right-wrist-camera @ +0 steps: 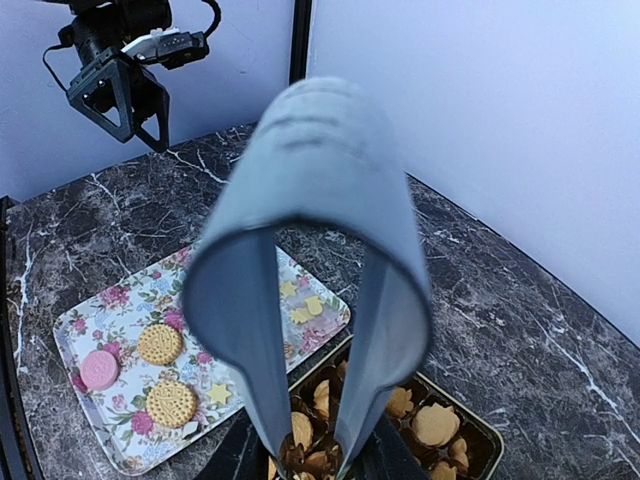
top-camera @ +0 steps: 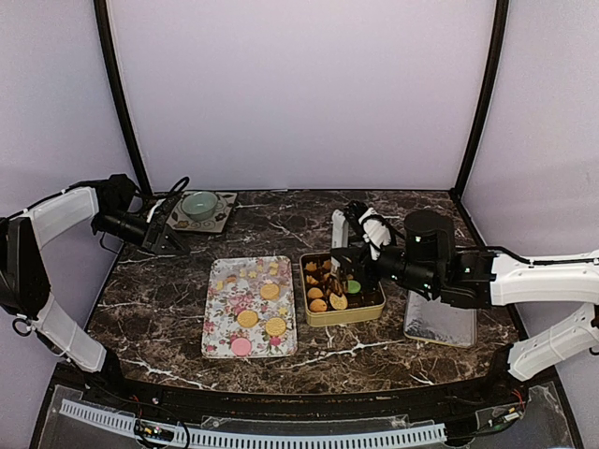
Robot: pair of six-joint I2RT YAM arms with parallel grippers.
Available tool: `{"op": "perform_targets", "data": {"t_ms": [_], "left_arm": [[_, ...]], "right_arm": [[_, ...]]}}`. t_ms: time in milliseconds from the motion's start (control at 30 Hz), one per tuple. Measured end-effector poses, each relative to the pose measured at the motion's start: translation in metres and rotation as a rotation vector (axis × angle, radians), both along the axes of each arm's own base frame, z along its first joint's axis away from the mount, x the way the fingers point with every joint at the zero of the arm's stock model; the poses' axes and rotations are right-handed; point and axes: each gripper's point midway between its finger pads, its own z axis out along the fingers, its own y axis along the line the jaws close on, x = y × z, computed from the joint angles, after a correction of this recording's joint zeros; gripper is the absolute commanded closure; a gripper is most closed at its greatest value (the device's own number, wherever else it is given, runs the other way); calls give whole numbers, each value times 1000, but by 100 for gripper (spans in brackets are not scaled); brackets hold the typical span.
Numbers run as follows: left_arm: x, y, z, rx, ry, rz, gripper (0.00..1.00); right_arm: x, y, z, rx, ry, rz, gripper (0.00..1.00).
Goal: Pack the cookies
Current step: Place the fake cookies in the empty pocket of the box.
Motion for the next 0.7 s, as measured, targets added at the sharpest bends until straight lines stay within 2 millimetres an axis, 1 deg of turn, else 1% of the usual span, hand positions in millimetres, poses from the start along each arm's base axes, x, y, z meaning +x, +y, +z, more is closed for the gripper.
{"op": "perform_targets", "data": {"t_ms": [200, 300, 700], "left_arm": [[0, 0, 0, 0, 0, 0, 13], [0, 0, 0, 0, 0, 0, 13], [0, -1, 2, -5, -2, -1, 14]], "right_arm": [[1, -1, -1, 4, 5, -5, 83], [2, -2, -1, 12, 10, -10, 85], [3, 0, -2, 53, 29, -15, 88]]}}
